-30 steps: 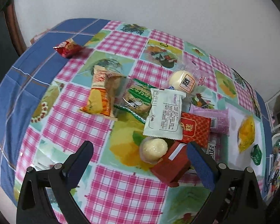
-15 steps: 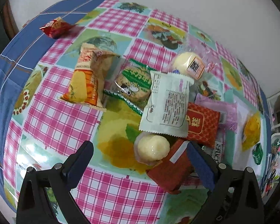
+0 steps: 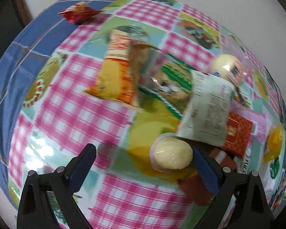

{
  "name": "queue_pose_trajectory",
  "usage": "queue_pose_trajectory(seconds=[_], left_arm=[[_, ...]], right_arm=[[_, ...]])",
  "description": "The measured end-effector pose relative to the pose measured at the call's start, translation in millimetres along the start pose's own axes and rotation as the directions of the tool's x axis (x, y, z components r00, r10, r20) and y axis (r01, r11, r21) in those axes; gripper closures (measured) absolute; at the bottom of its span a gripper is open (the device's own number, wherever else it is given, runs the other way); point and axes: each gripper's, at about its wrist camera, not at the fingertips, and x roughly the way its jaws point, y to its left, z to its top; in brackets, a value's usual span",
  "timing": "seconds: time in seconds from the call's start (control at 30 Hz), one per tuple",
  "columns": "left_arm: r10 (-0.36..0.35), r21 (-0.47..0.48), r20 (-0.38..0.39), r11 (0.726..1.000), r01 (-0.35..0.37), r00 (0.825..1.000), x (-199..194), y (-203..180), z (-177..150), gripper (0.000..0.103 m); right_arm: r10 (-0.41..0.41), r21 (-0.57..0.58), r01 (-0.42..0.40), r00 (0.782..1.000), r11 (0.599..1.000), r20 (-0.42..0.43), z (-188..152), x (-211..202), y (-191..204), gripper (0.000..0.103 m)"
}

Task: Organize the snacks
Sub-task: 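Grasp the cream bun with the left tool while the right grasps the biscuit pack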

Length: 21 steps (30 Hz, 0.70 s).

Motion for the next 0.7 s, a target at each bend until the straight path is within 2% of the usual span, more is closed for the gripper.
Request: queue_pose_trajectory(seconds=[0.13, 0.23, 0.43, 0.53, 0.7], left_arm=[[0.037, -0.058, 0.012, 0.998, -0.036, 0.999, -3.0, 16.2, 2.6, 0.004], [0.025, -0.068, 0.011, 0.997, -0.024, 1.0, -3.7, 19.7, 3.5, 0.004], [0.005, 0.032, -0.033, 0.999, -0.004, 0.999, 8.1, -3.7, -2.7, 0.004], [0.047, 0.081, -0.032, 0.996, -0.045, 0.998, 14.6, -16.3, -5.1, 0.005], [0.083, 0.1, -0.019, 0.992, -0.081, 0.996, 19.6, -29.4, -6.0, 0.006]], right_arm=[[0.007, 0.016, -0.007, 1.0, 1.0, 0.0, -1.2, -1.9, -3.3, 0.033], [0.016, 0.024, -0.016, 1.0, 1.0, 0.0, 0.6, -1.9, -4.0, 0.033], [0.01, 0.013, -0.01, 1.0, 1.0, -0.01, 0.3, 1.2, -4.9, 0.034], [0.001, 0.004, -0.001, 1.0, 1.0, -0.009, -2.0, 3.0, -1.8, 0.034], [-0.004, -0.008, 0.004, 1.0, 1.0, -0.012, -3.7, 4.9, 1.0, 0.034]])
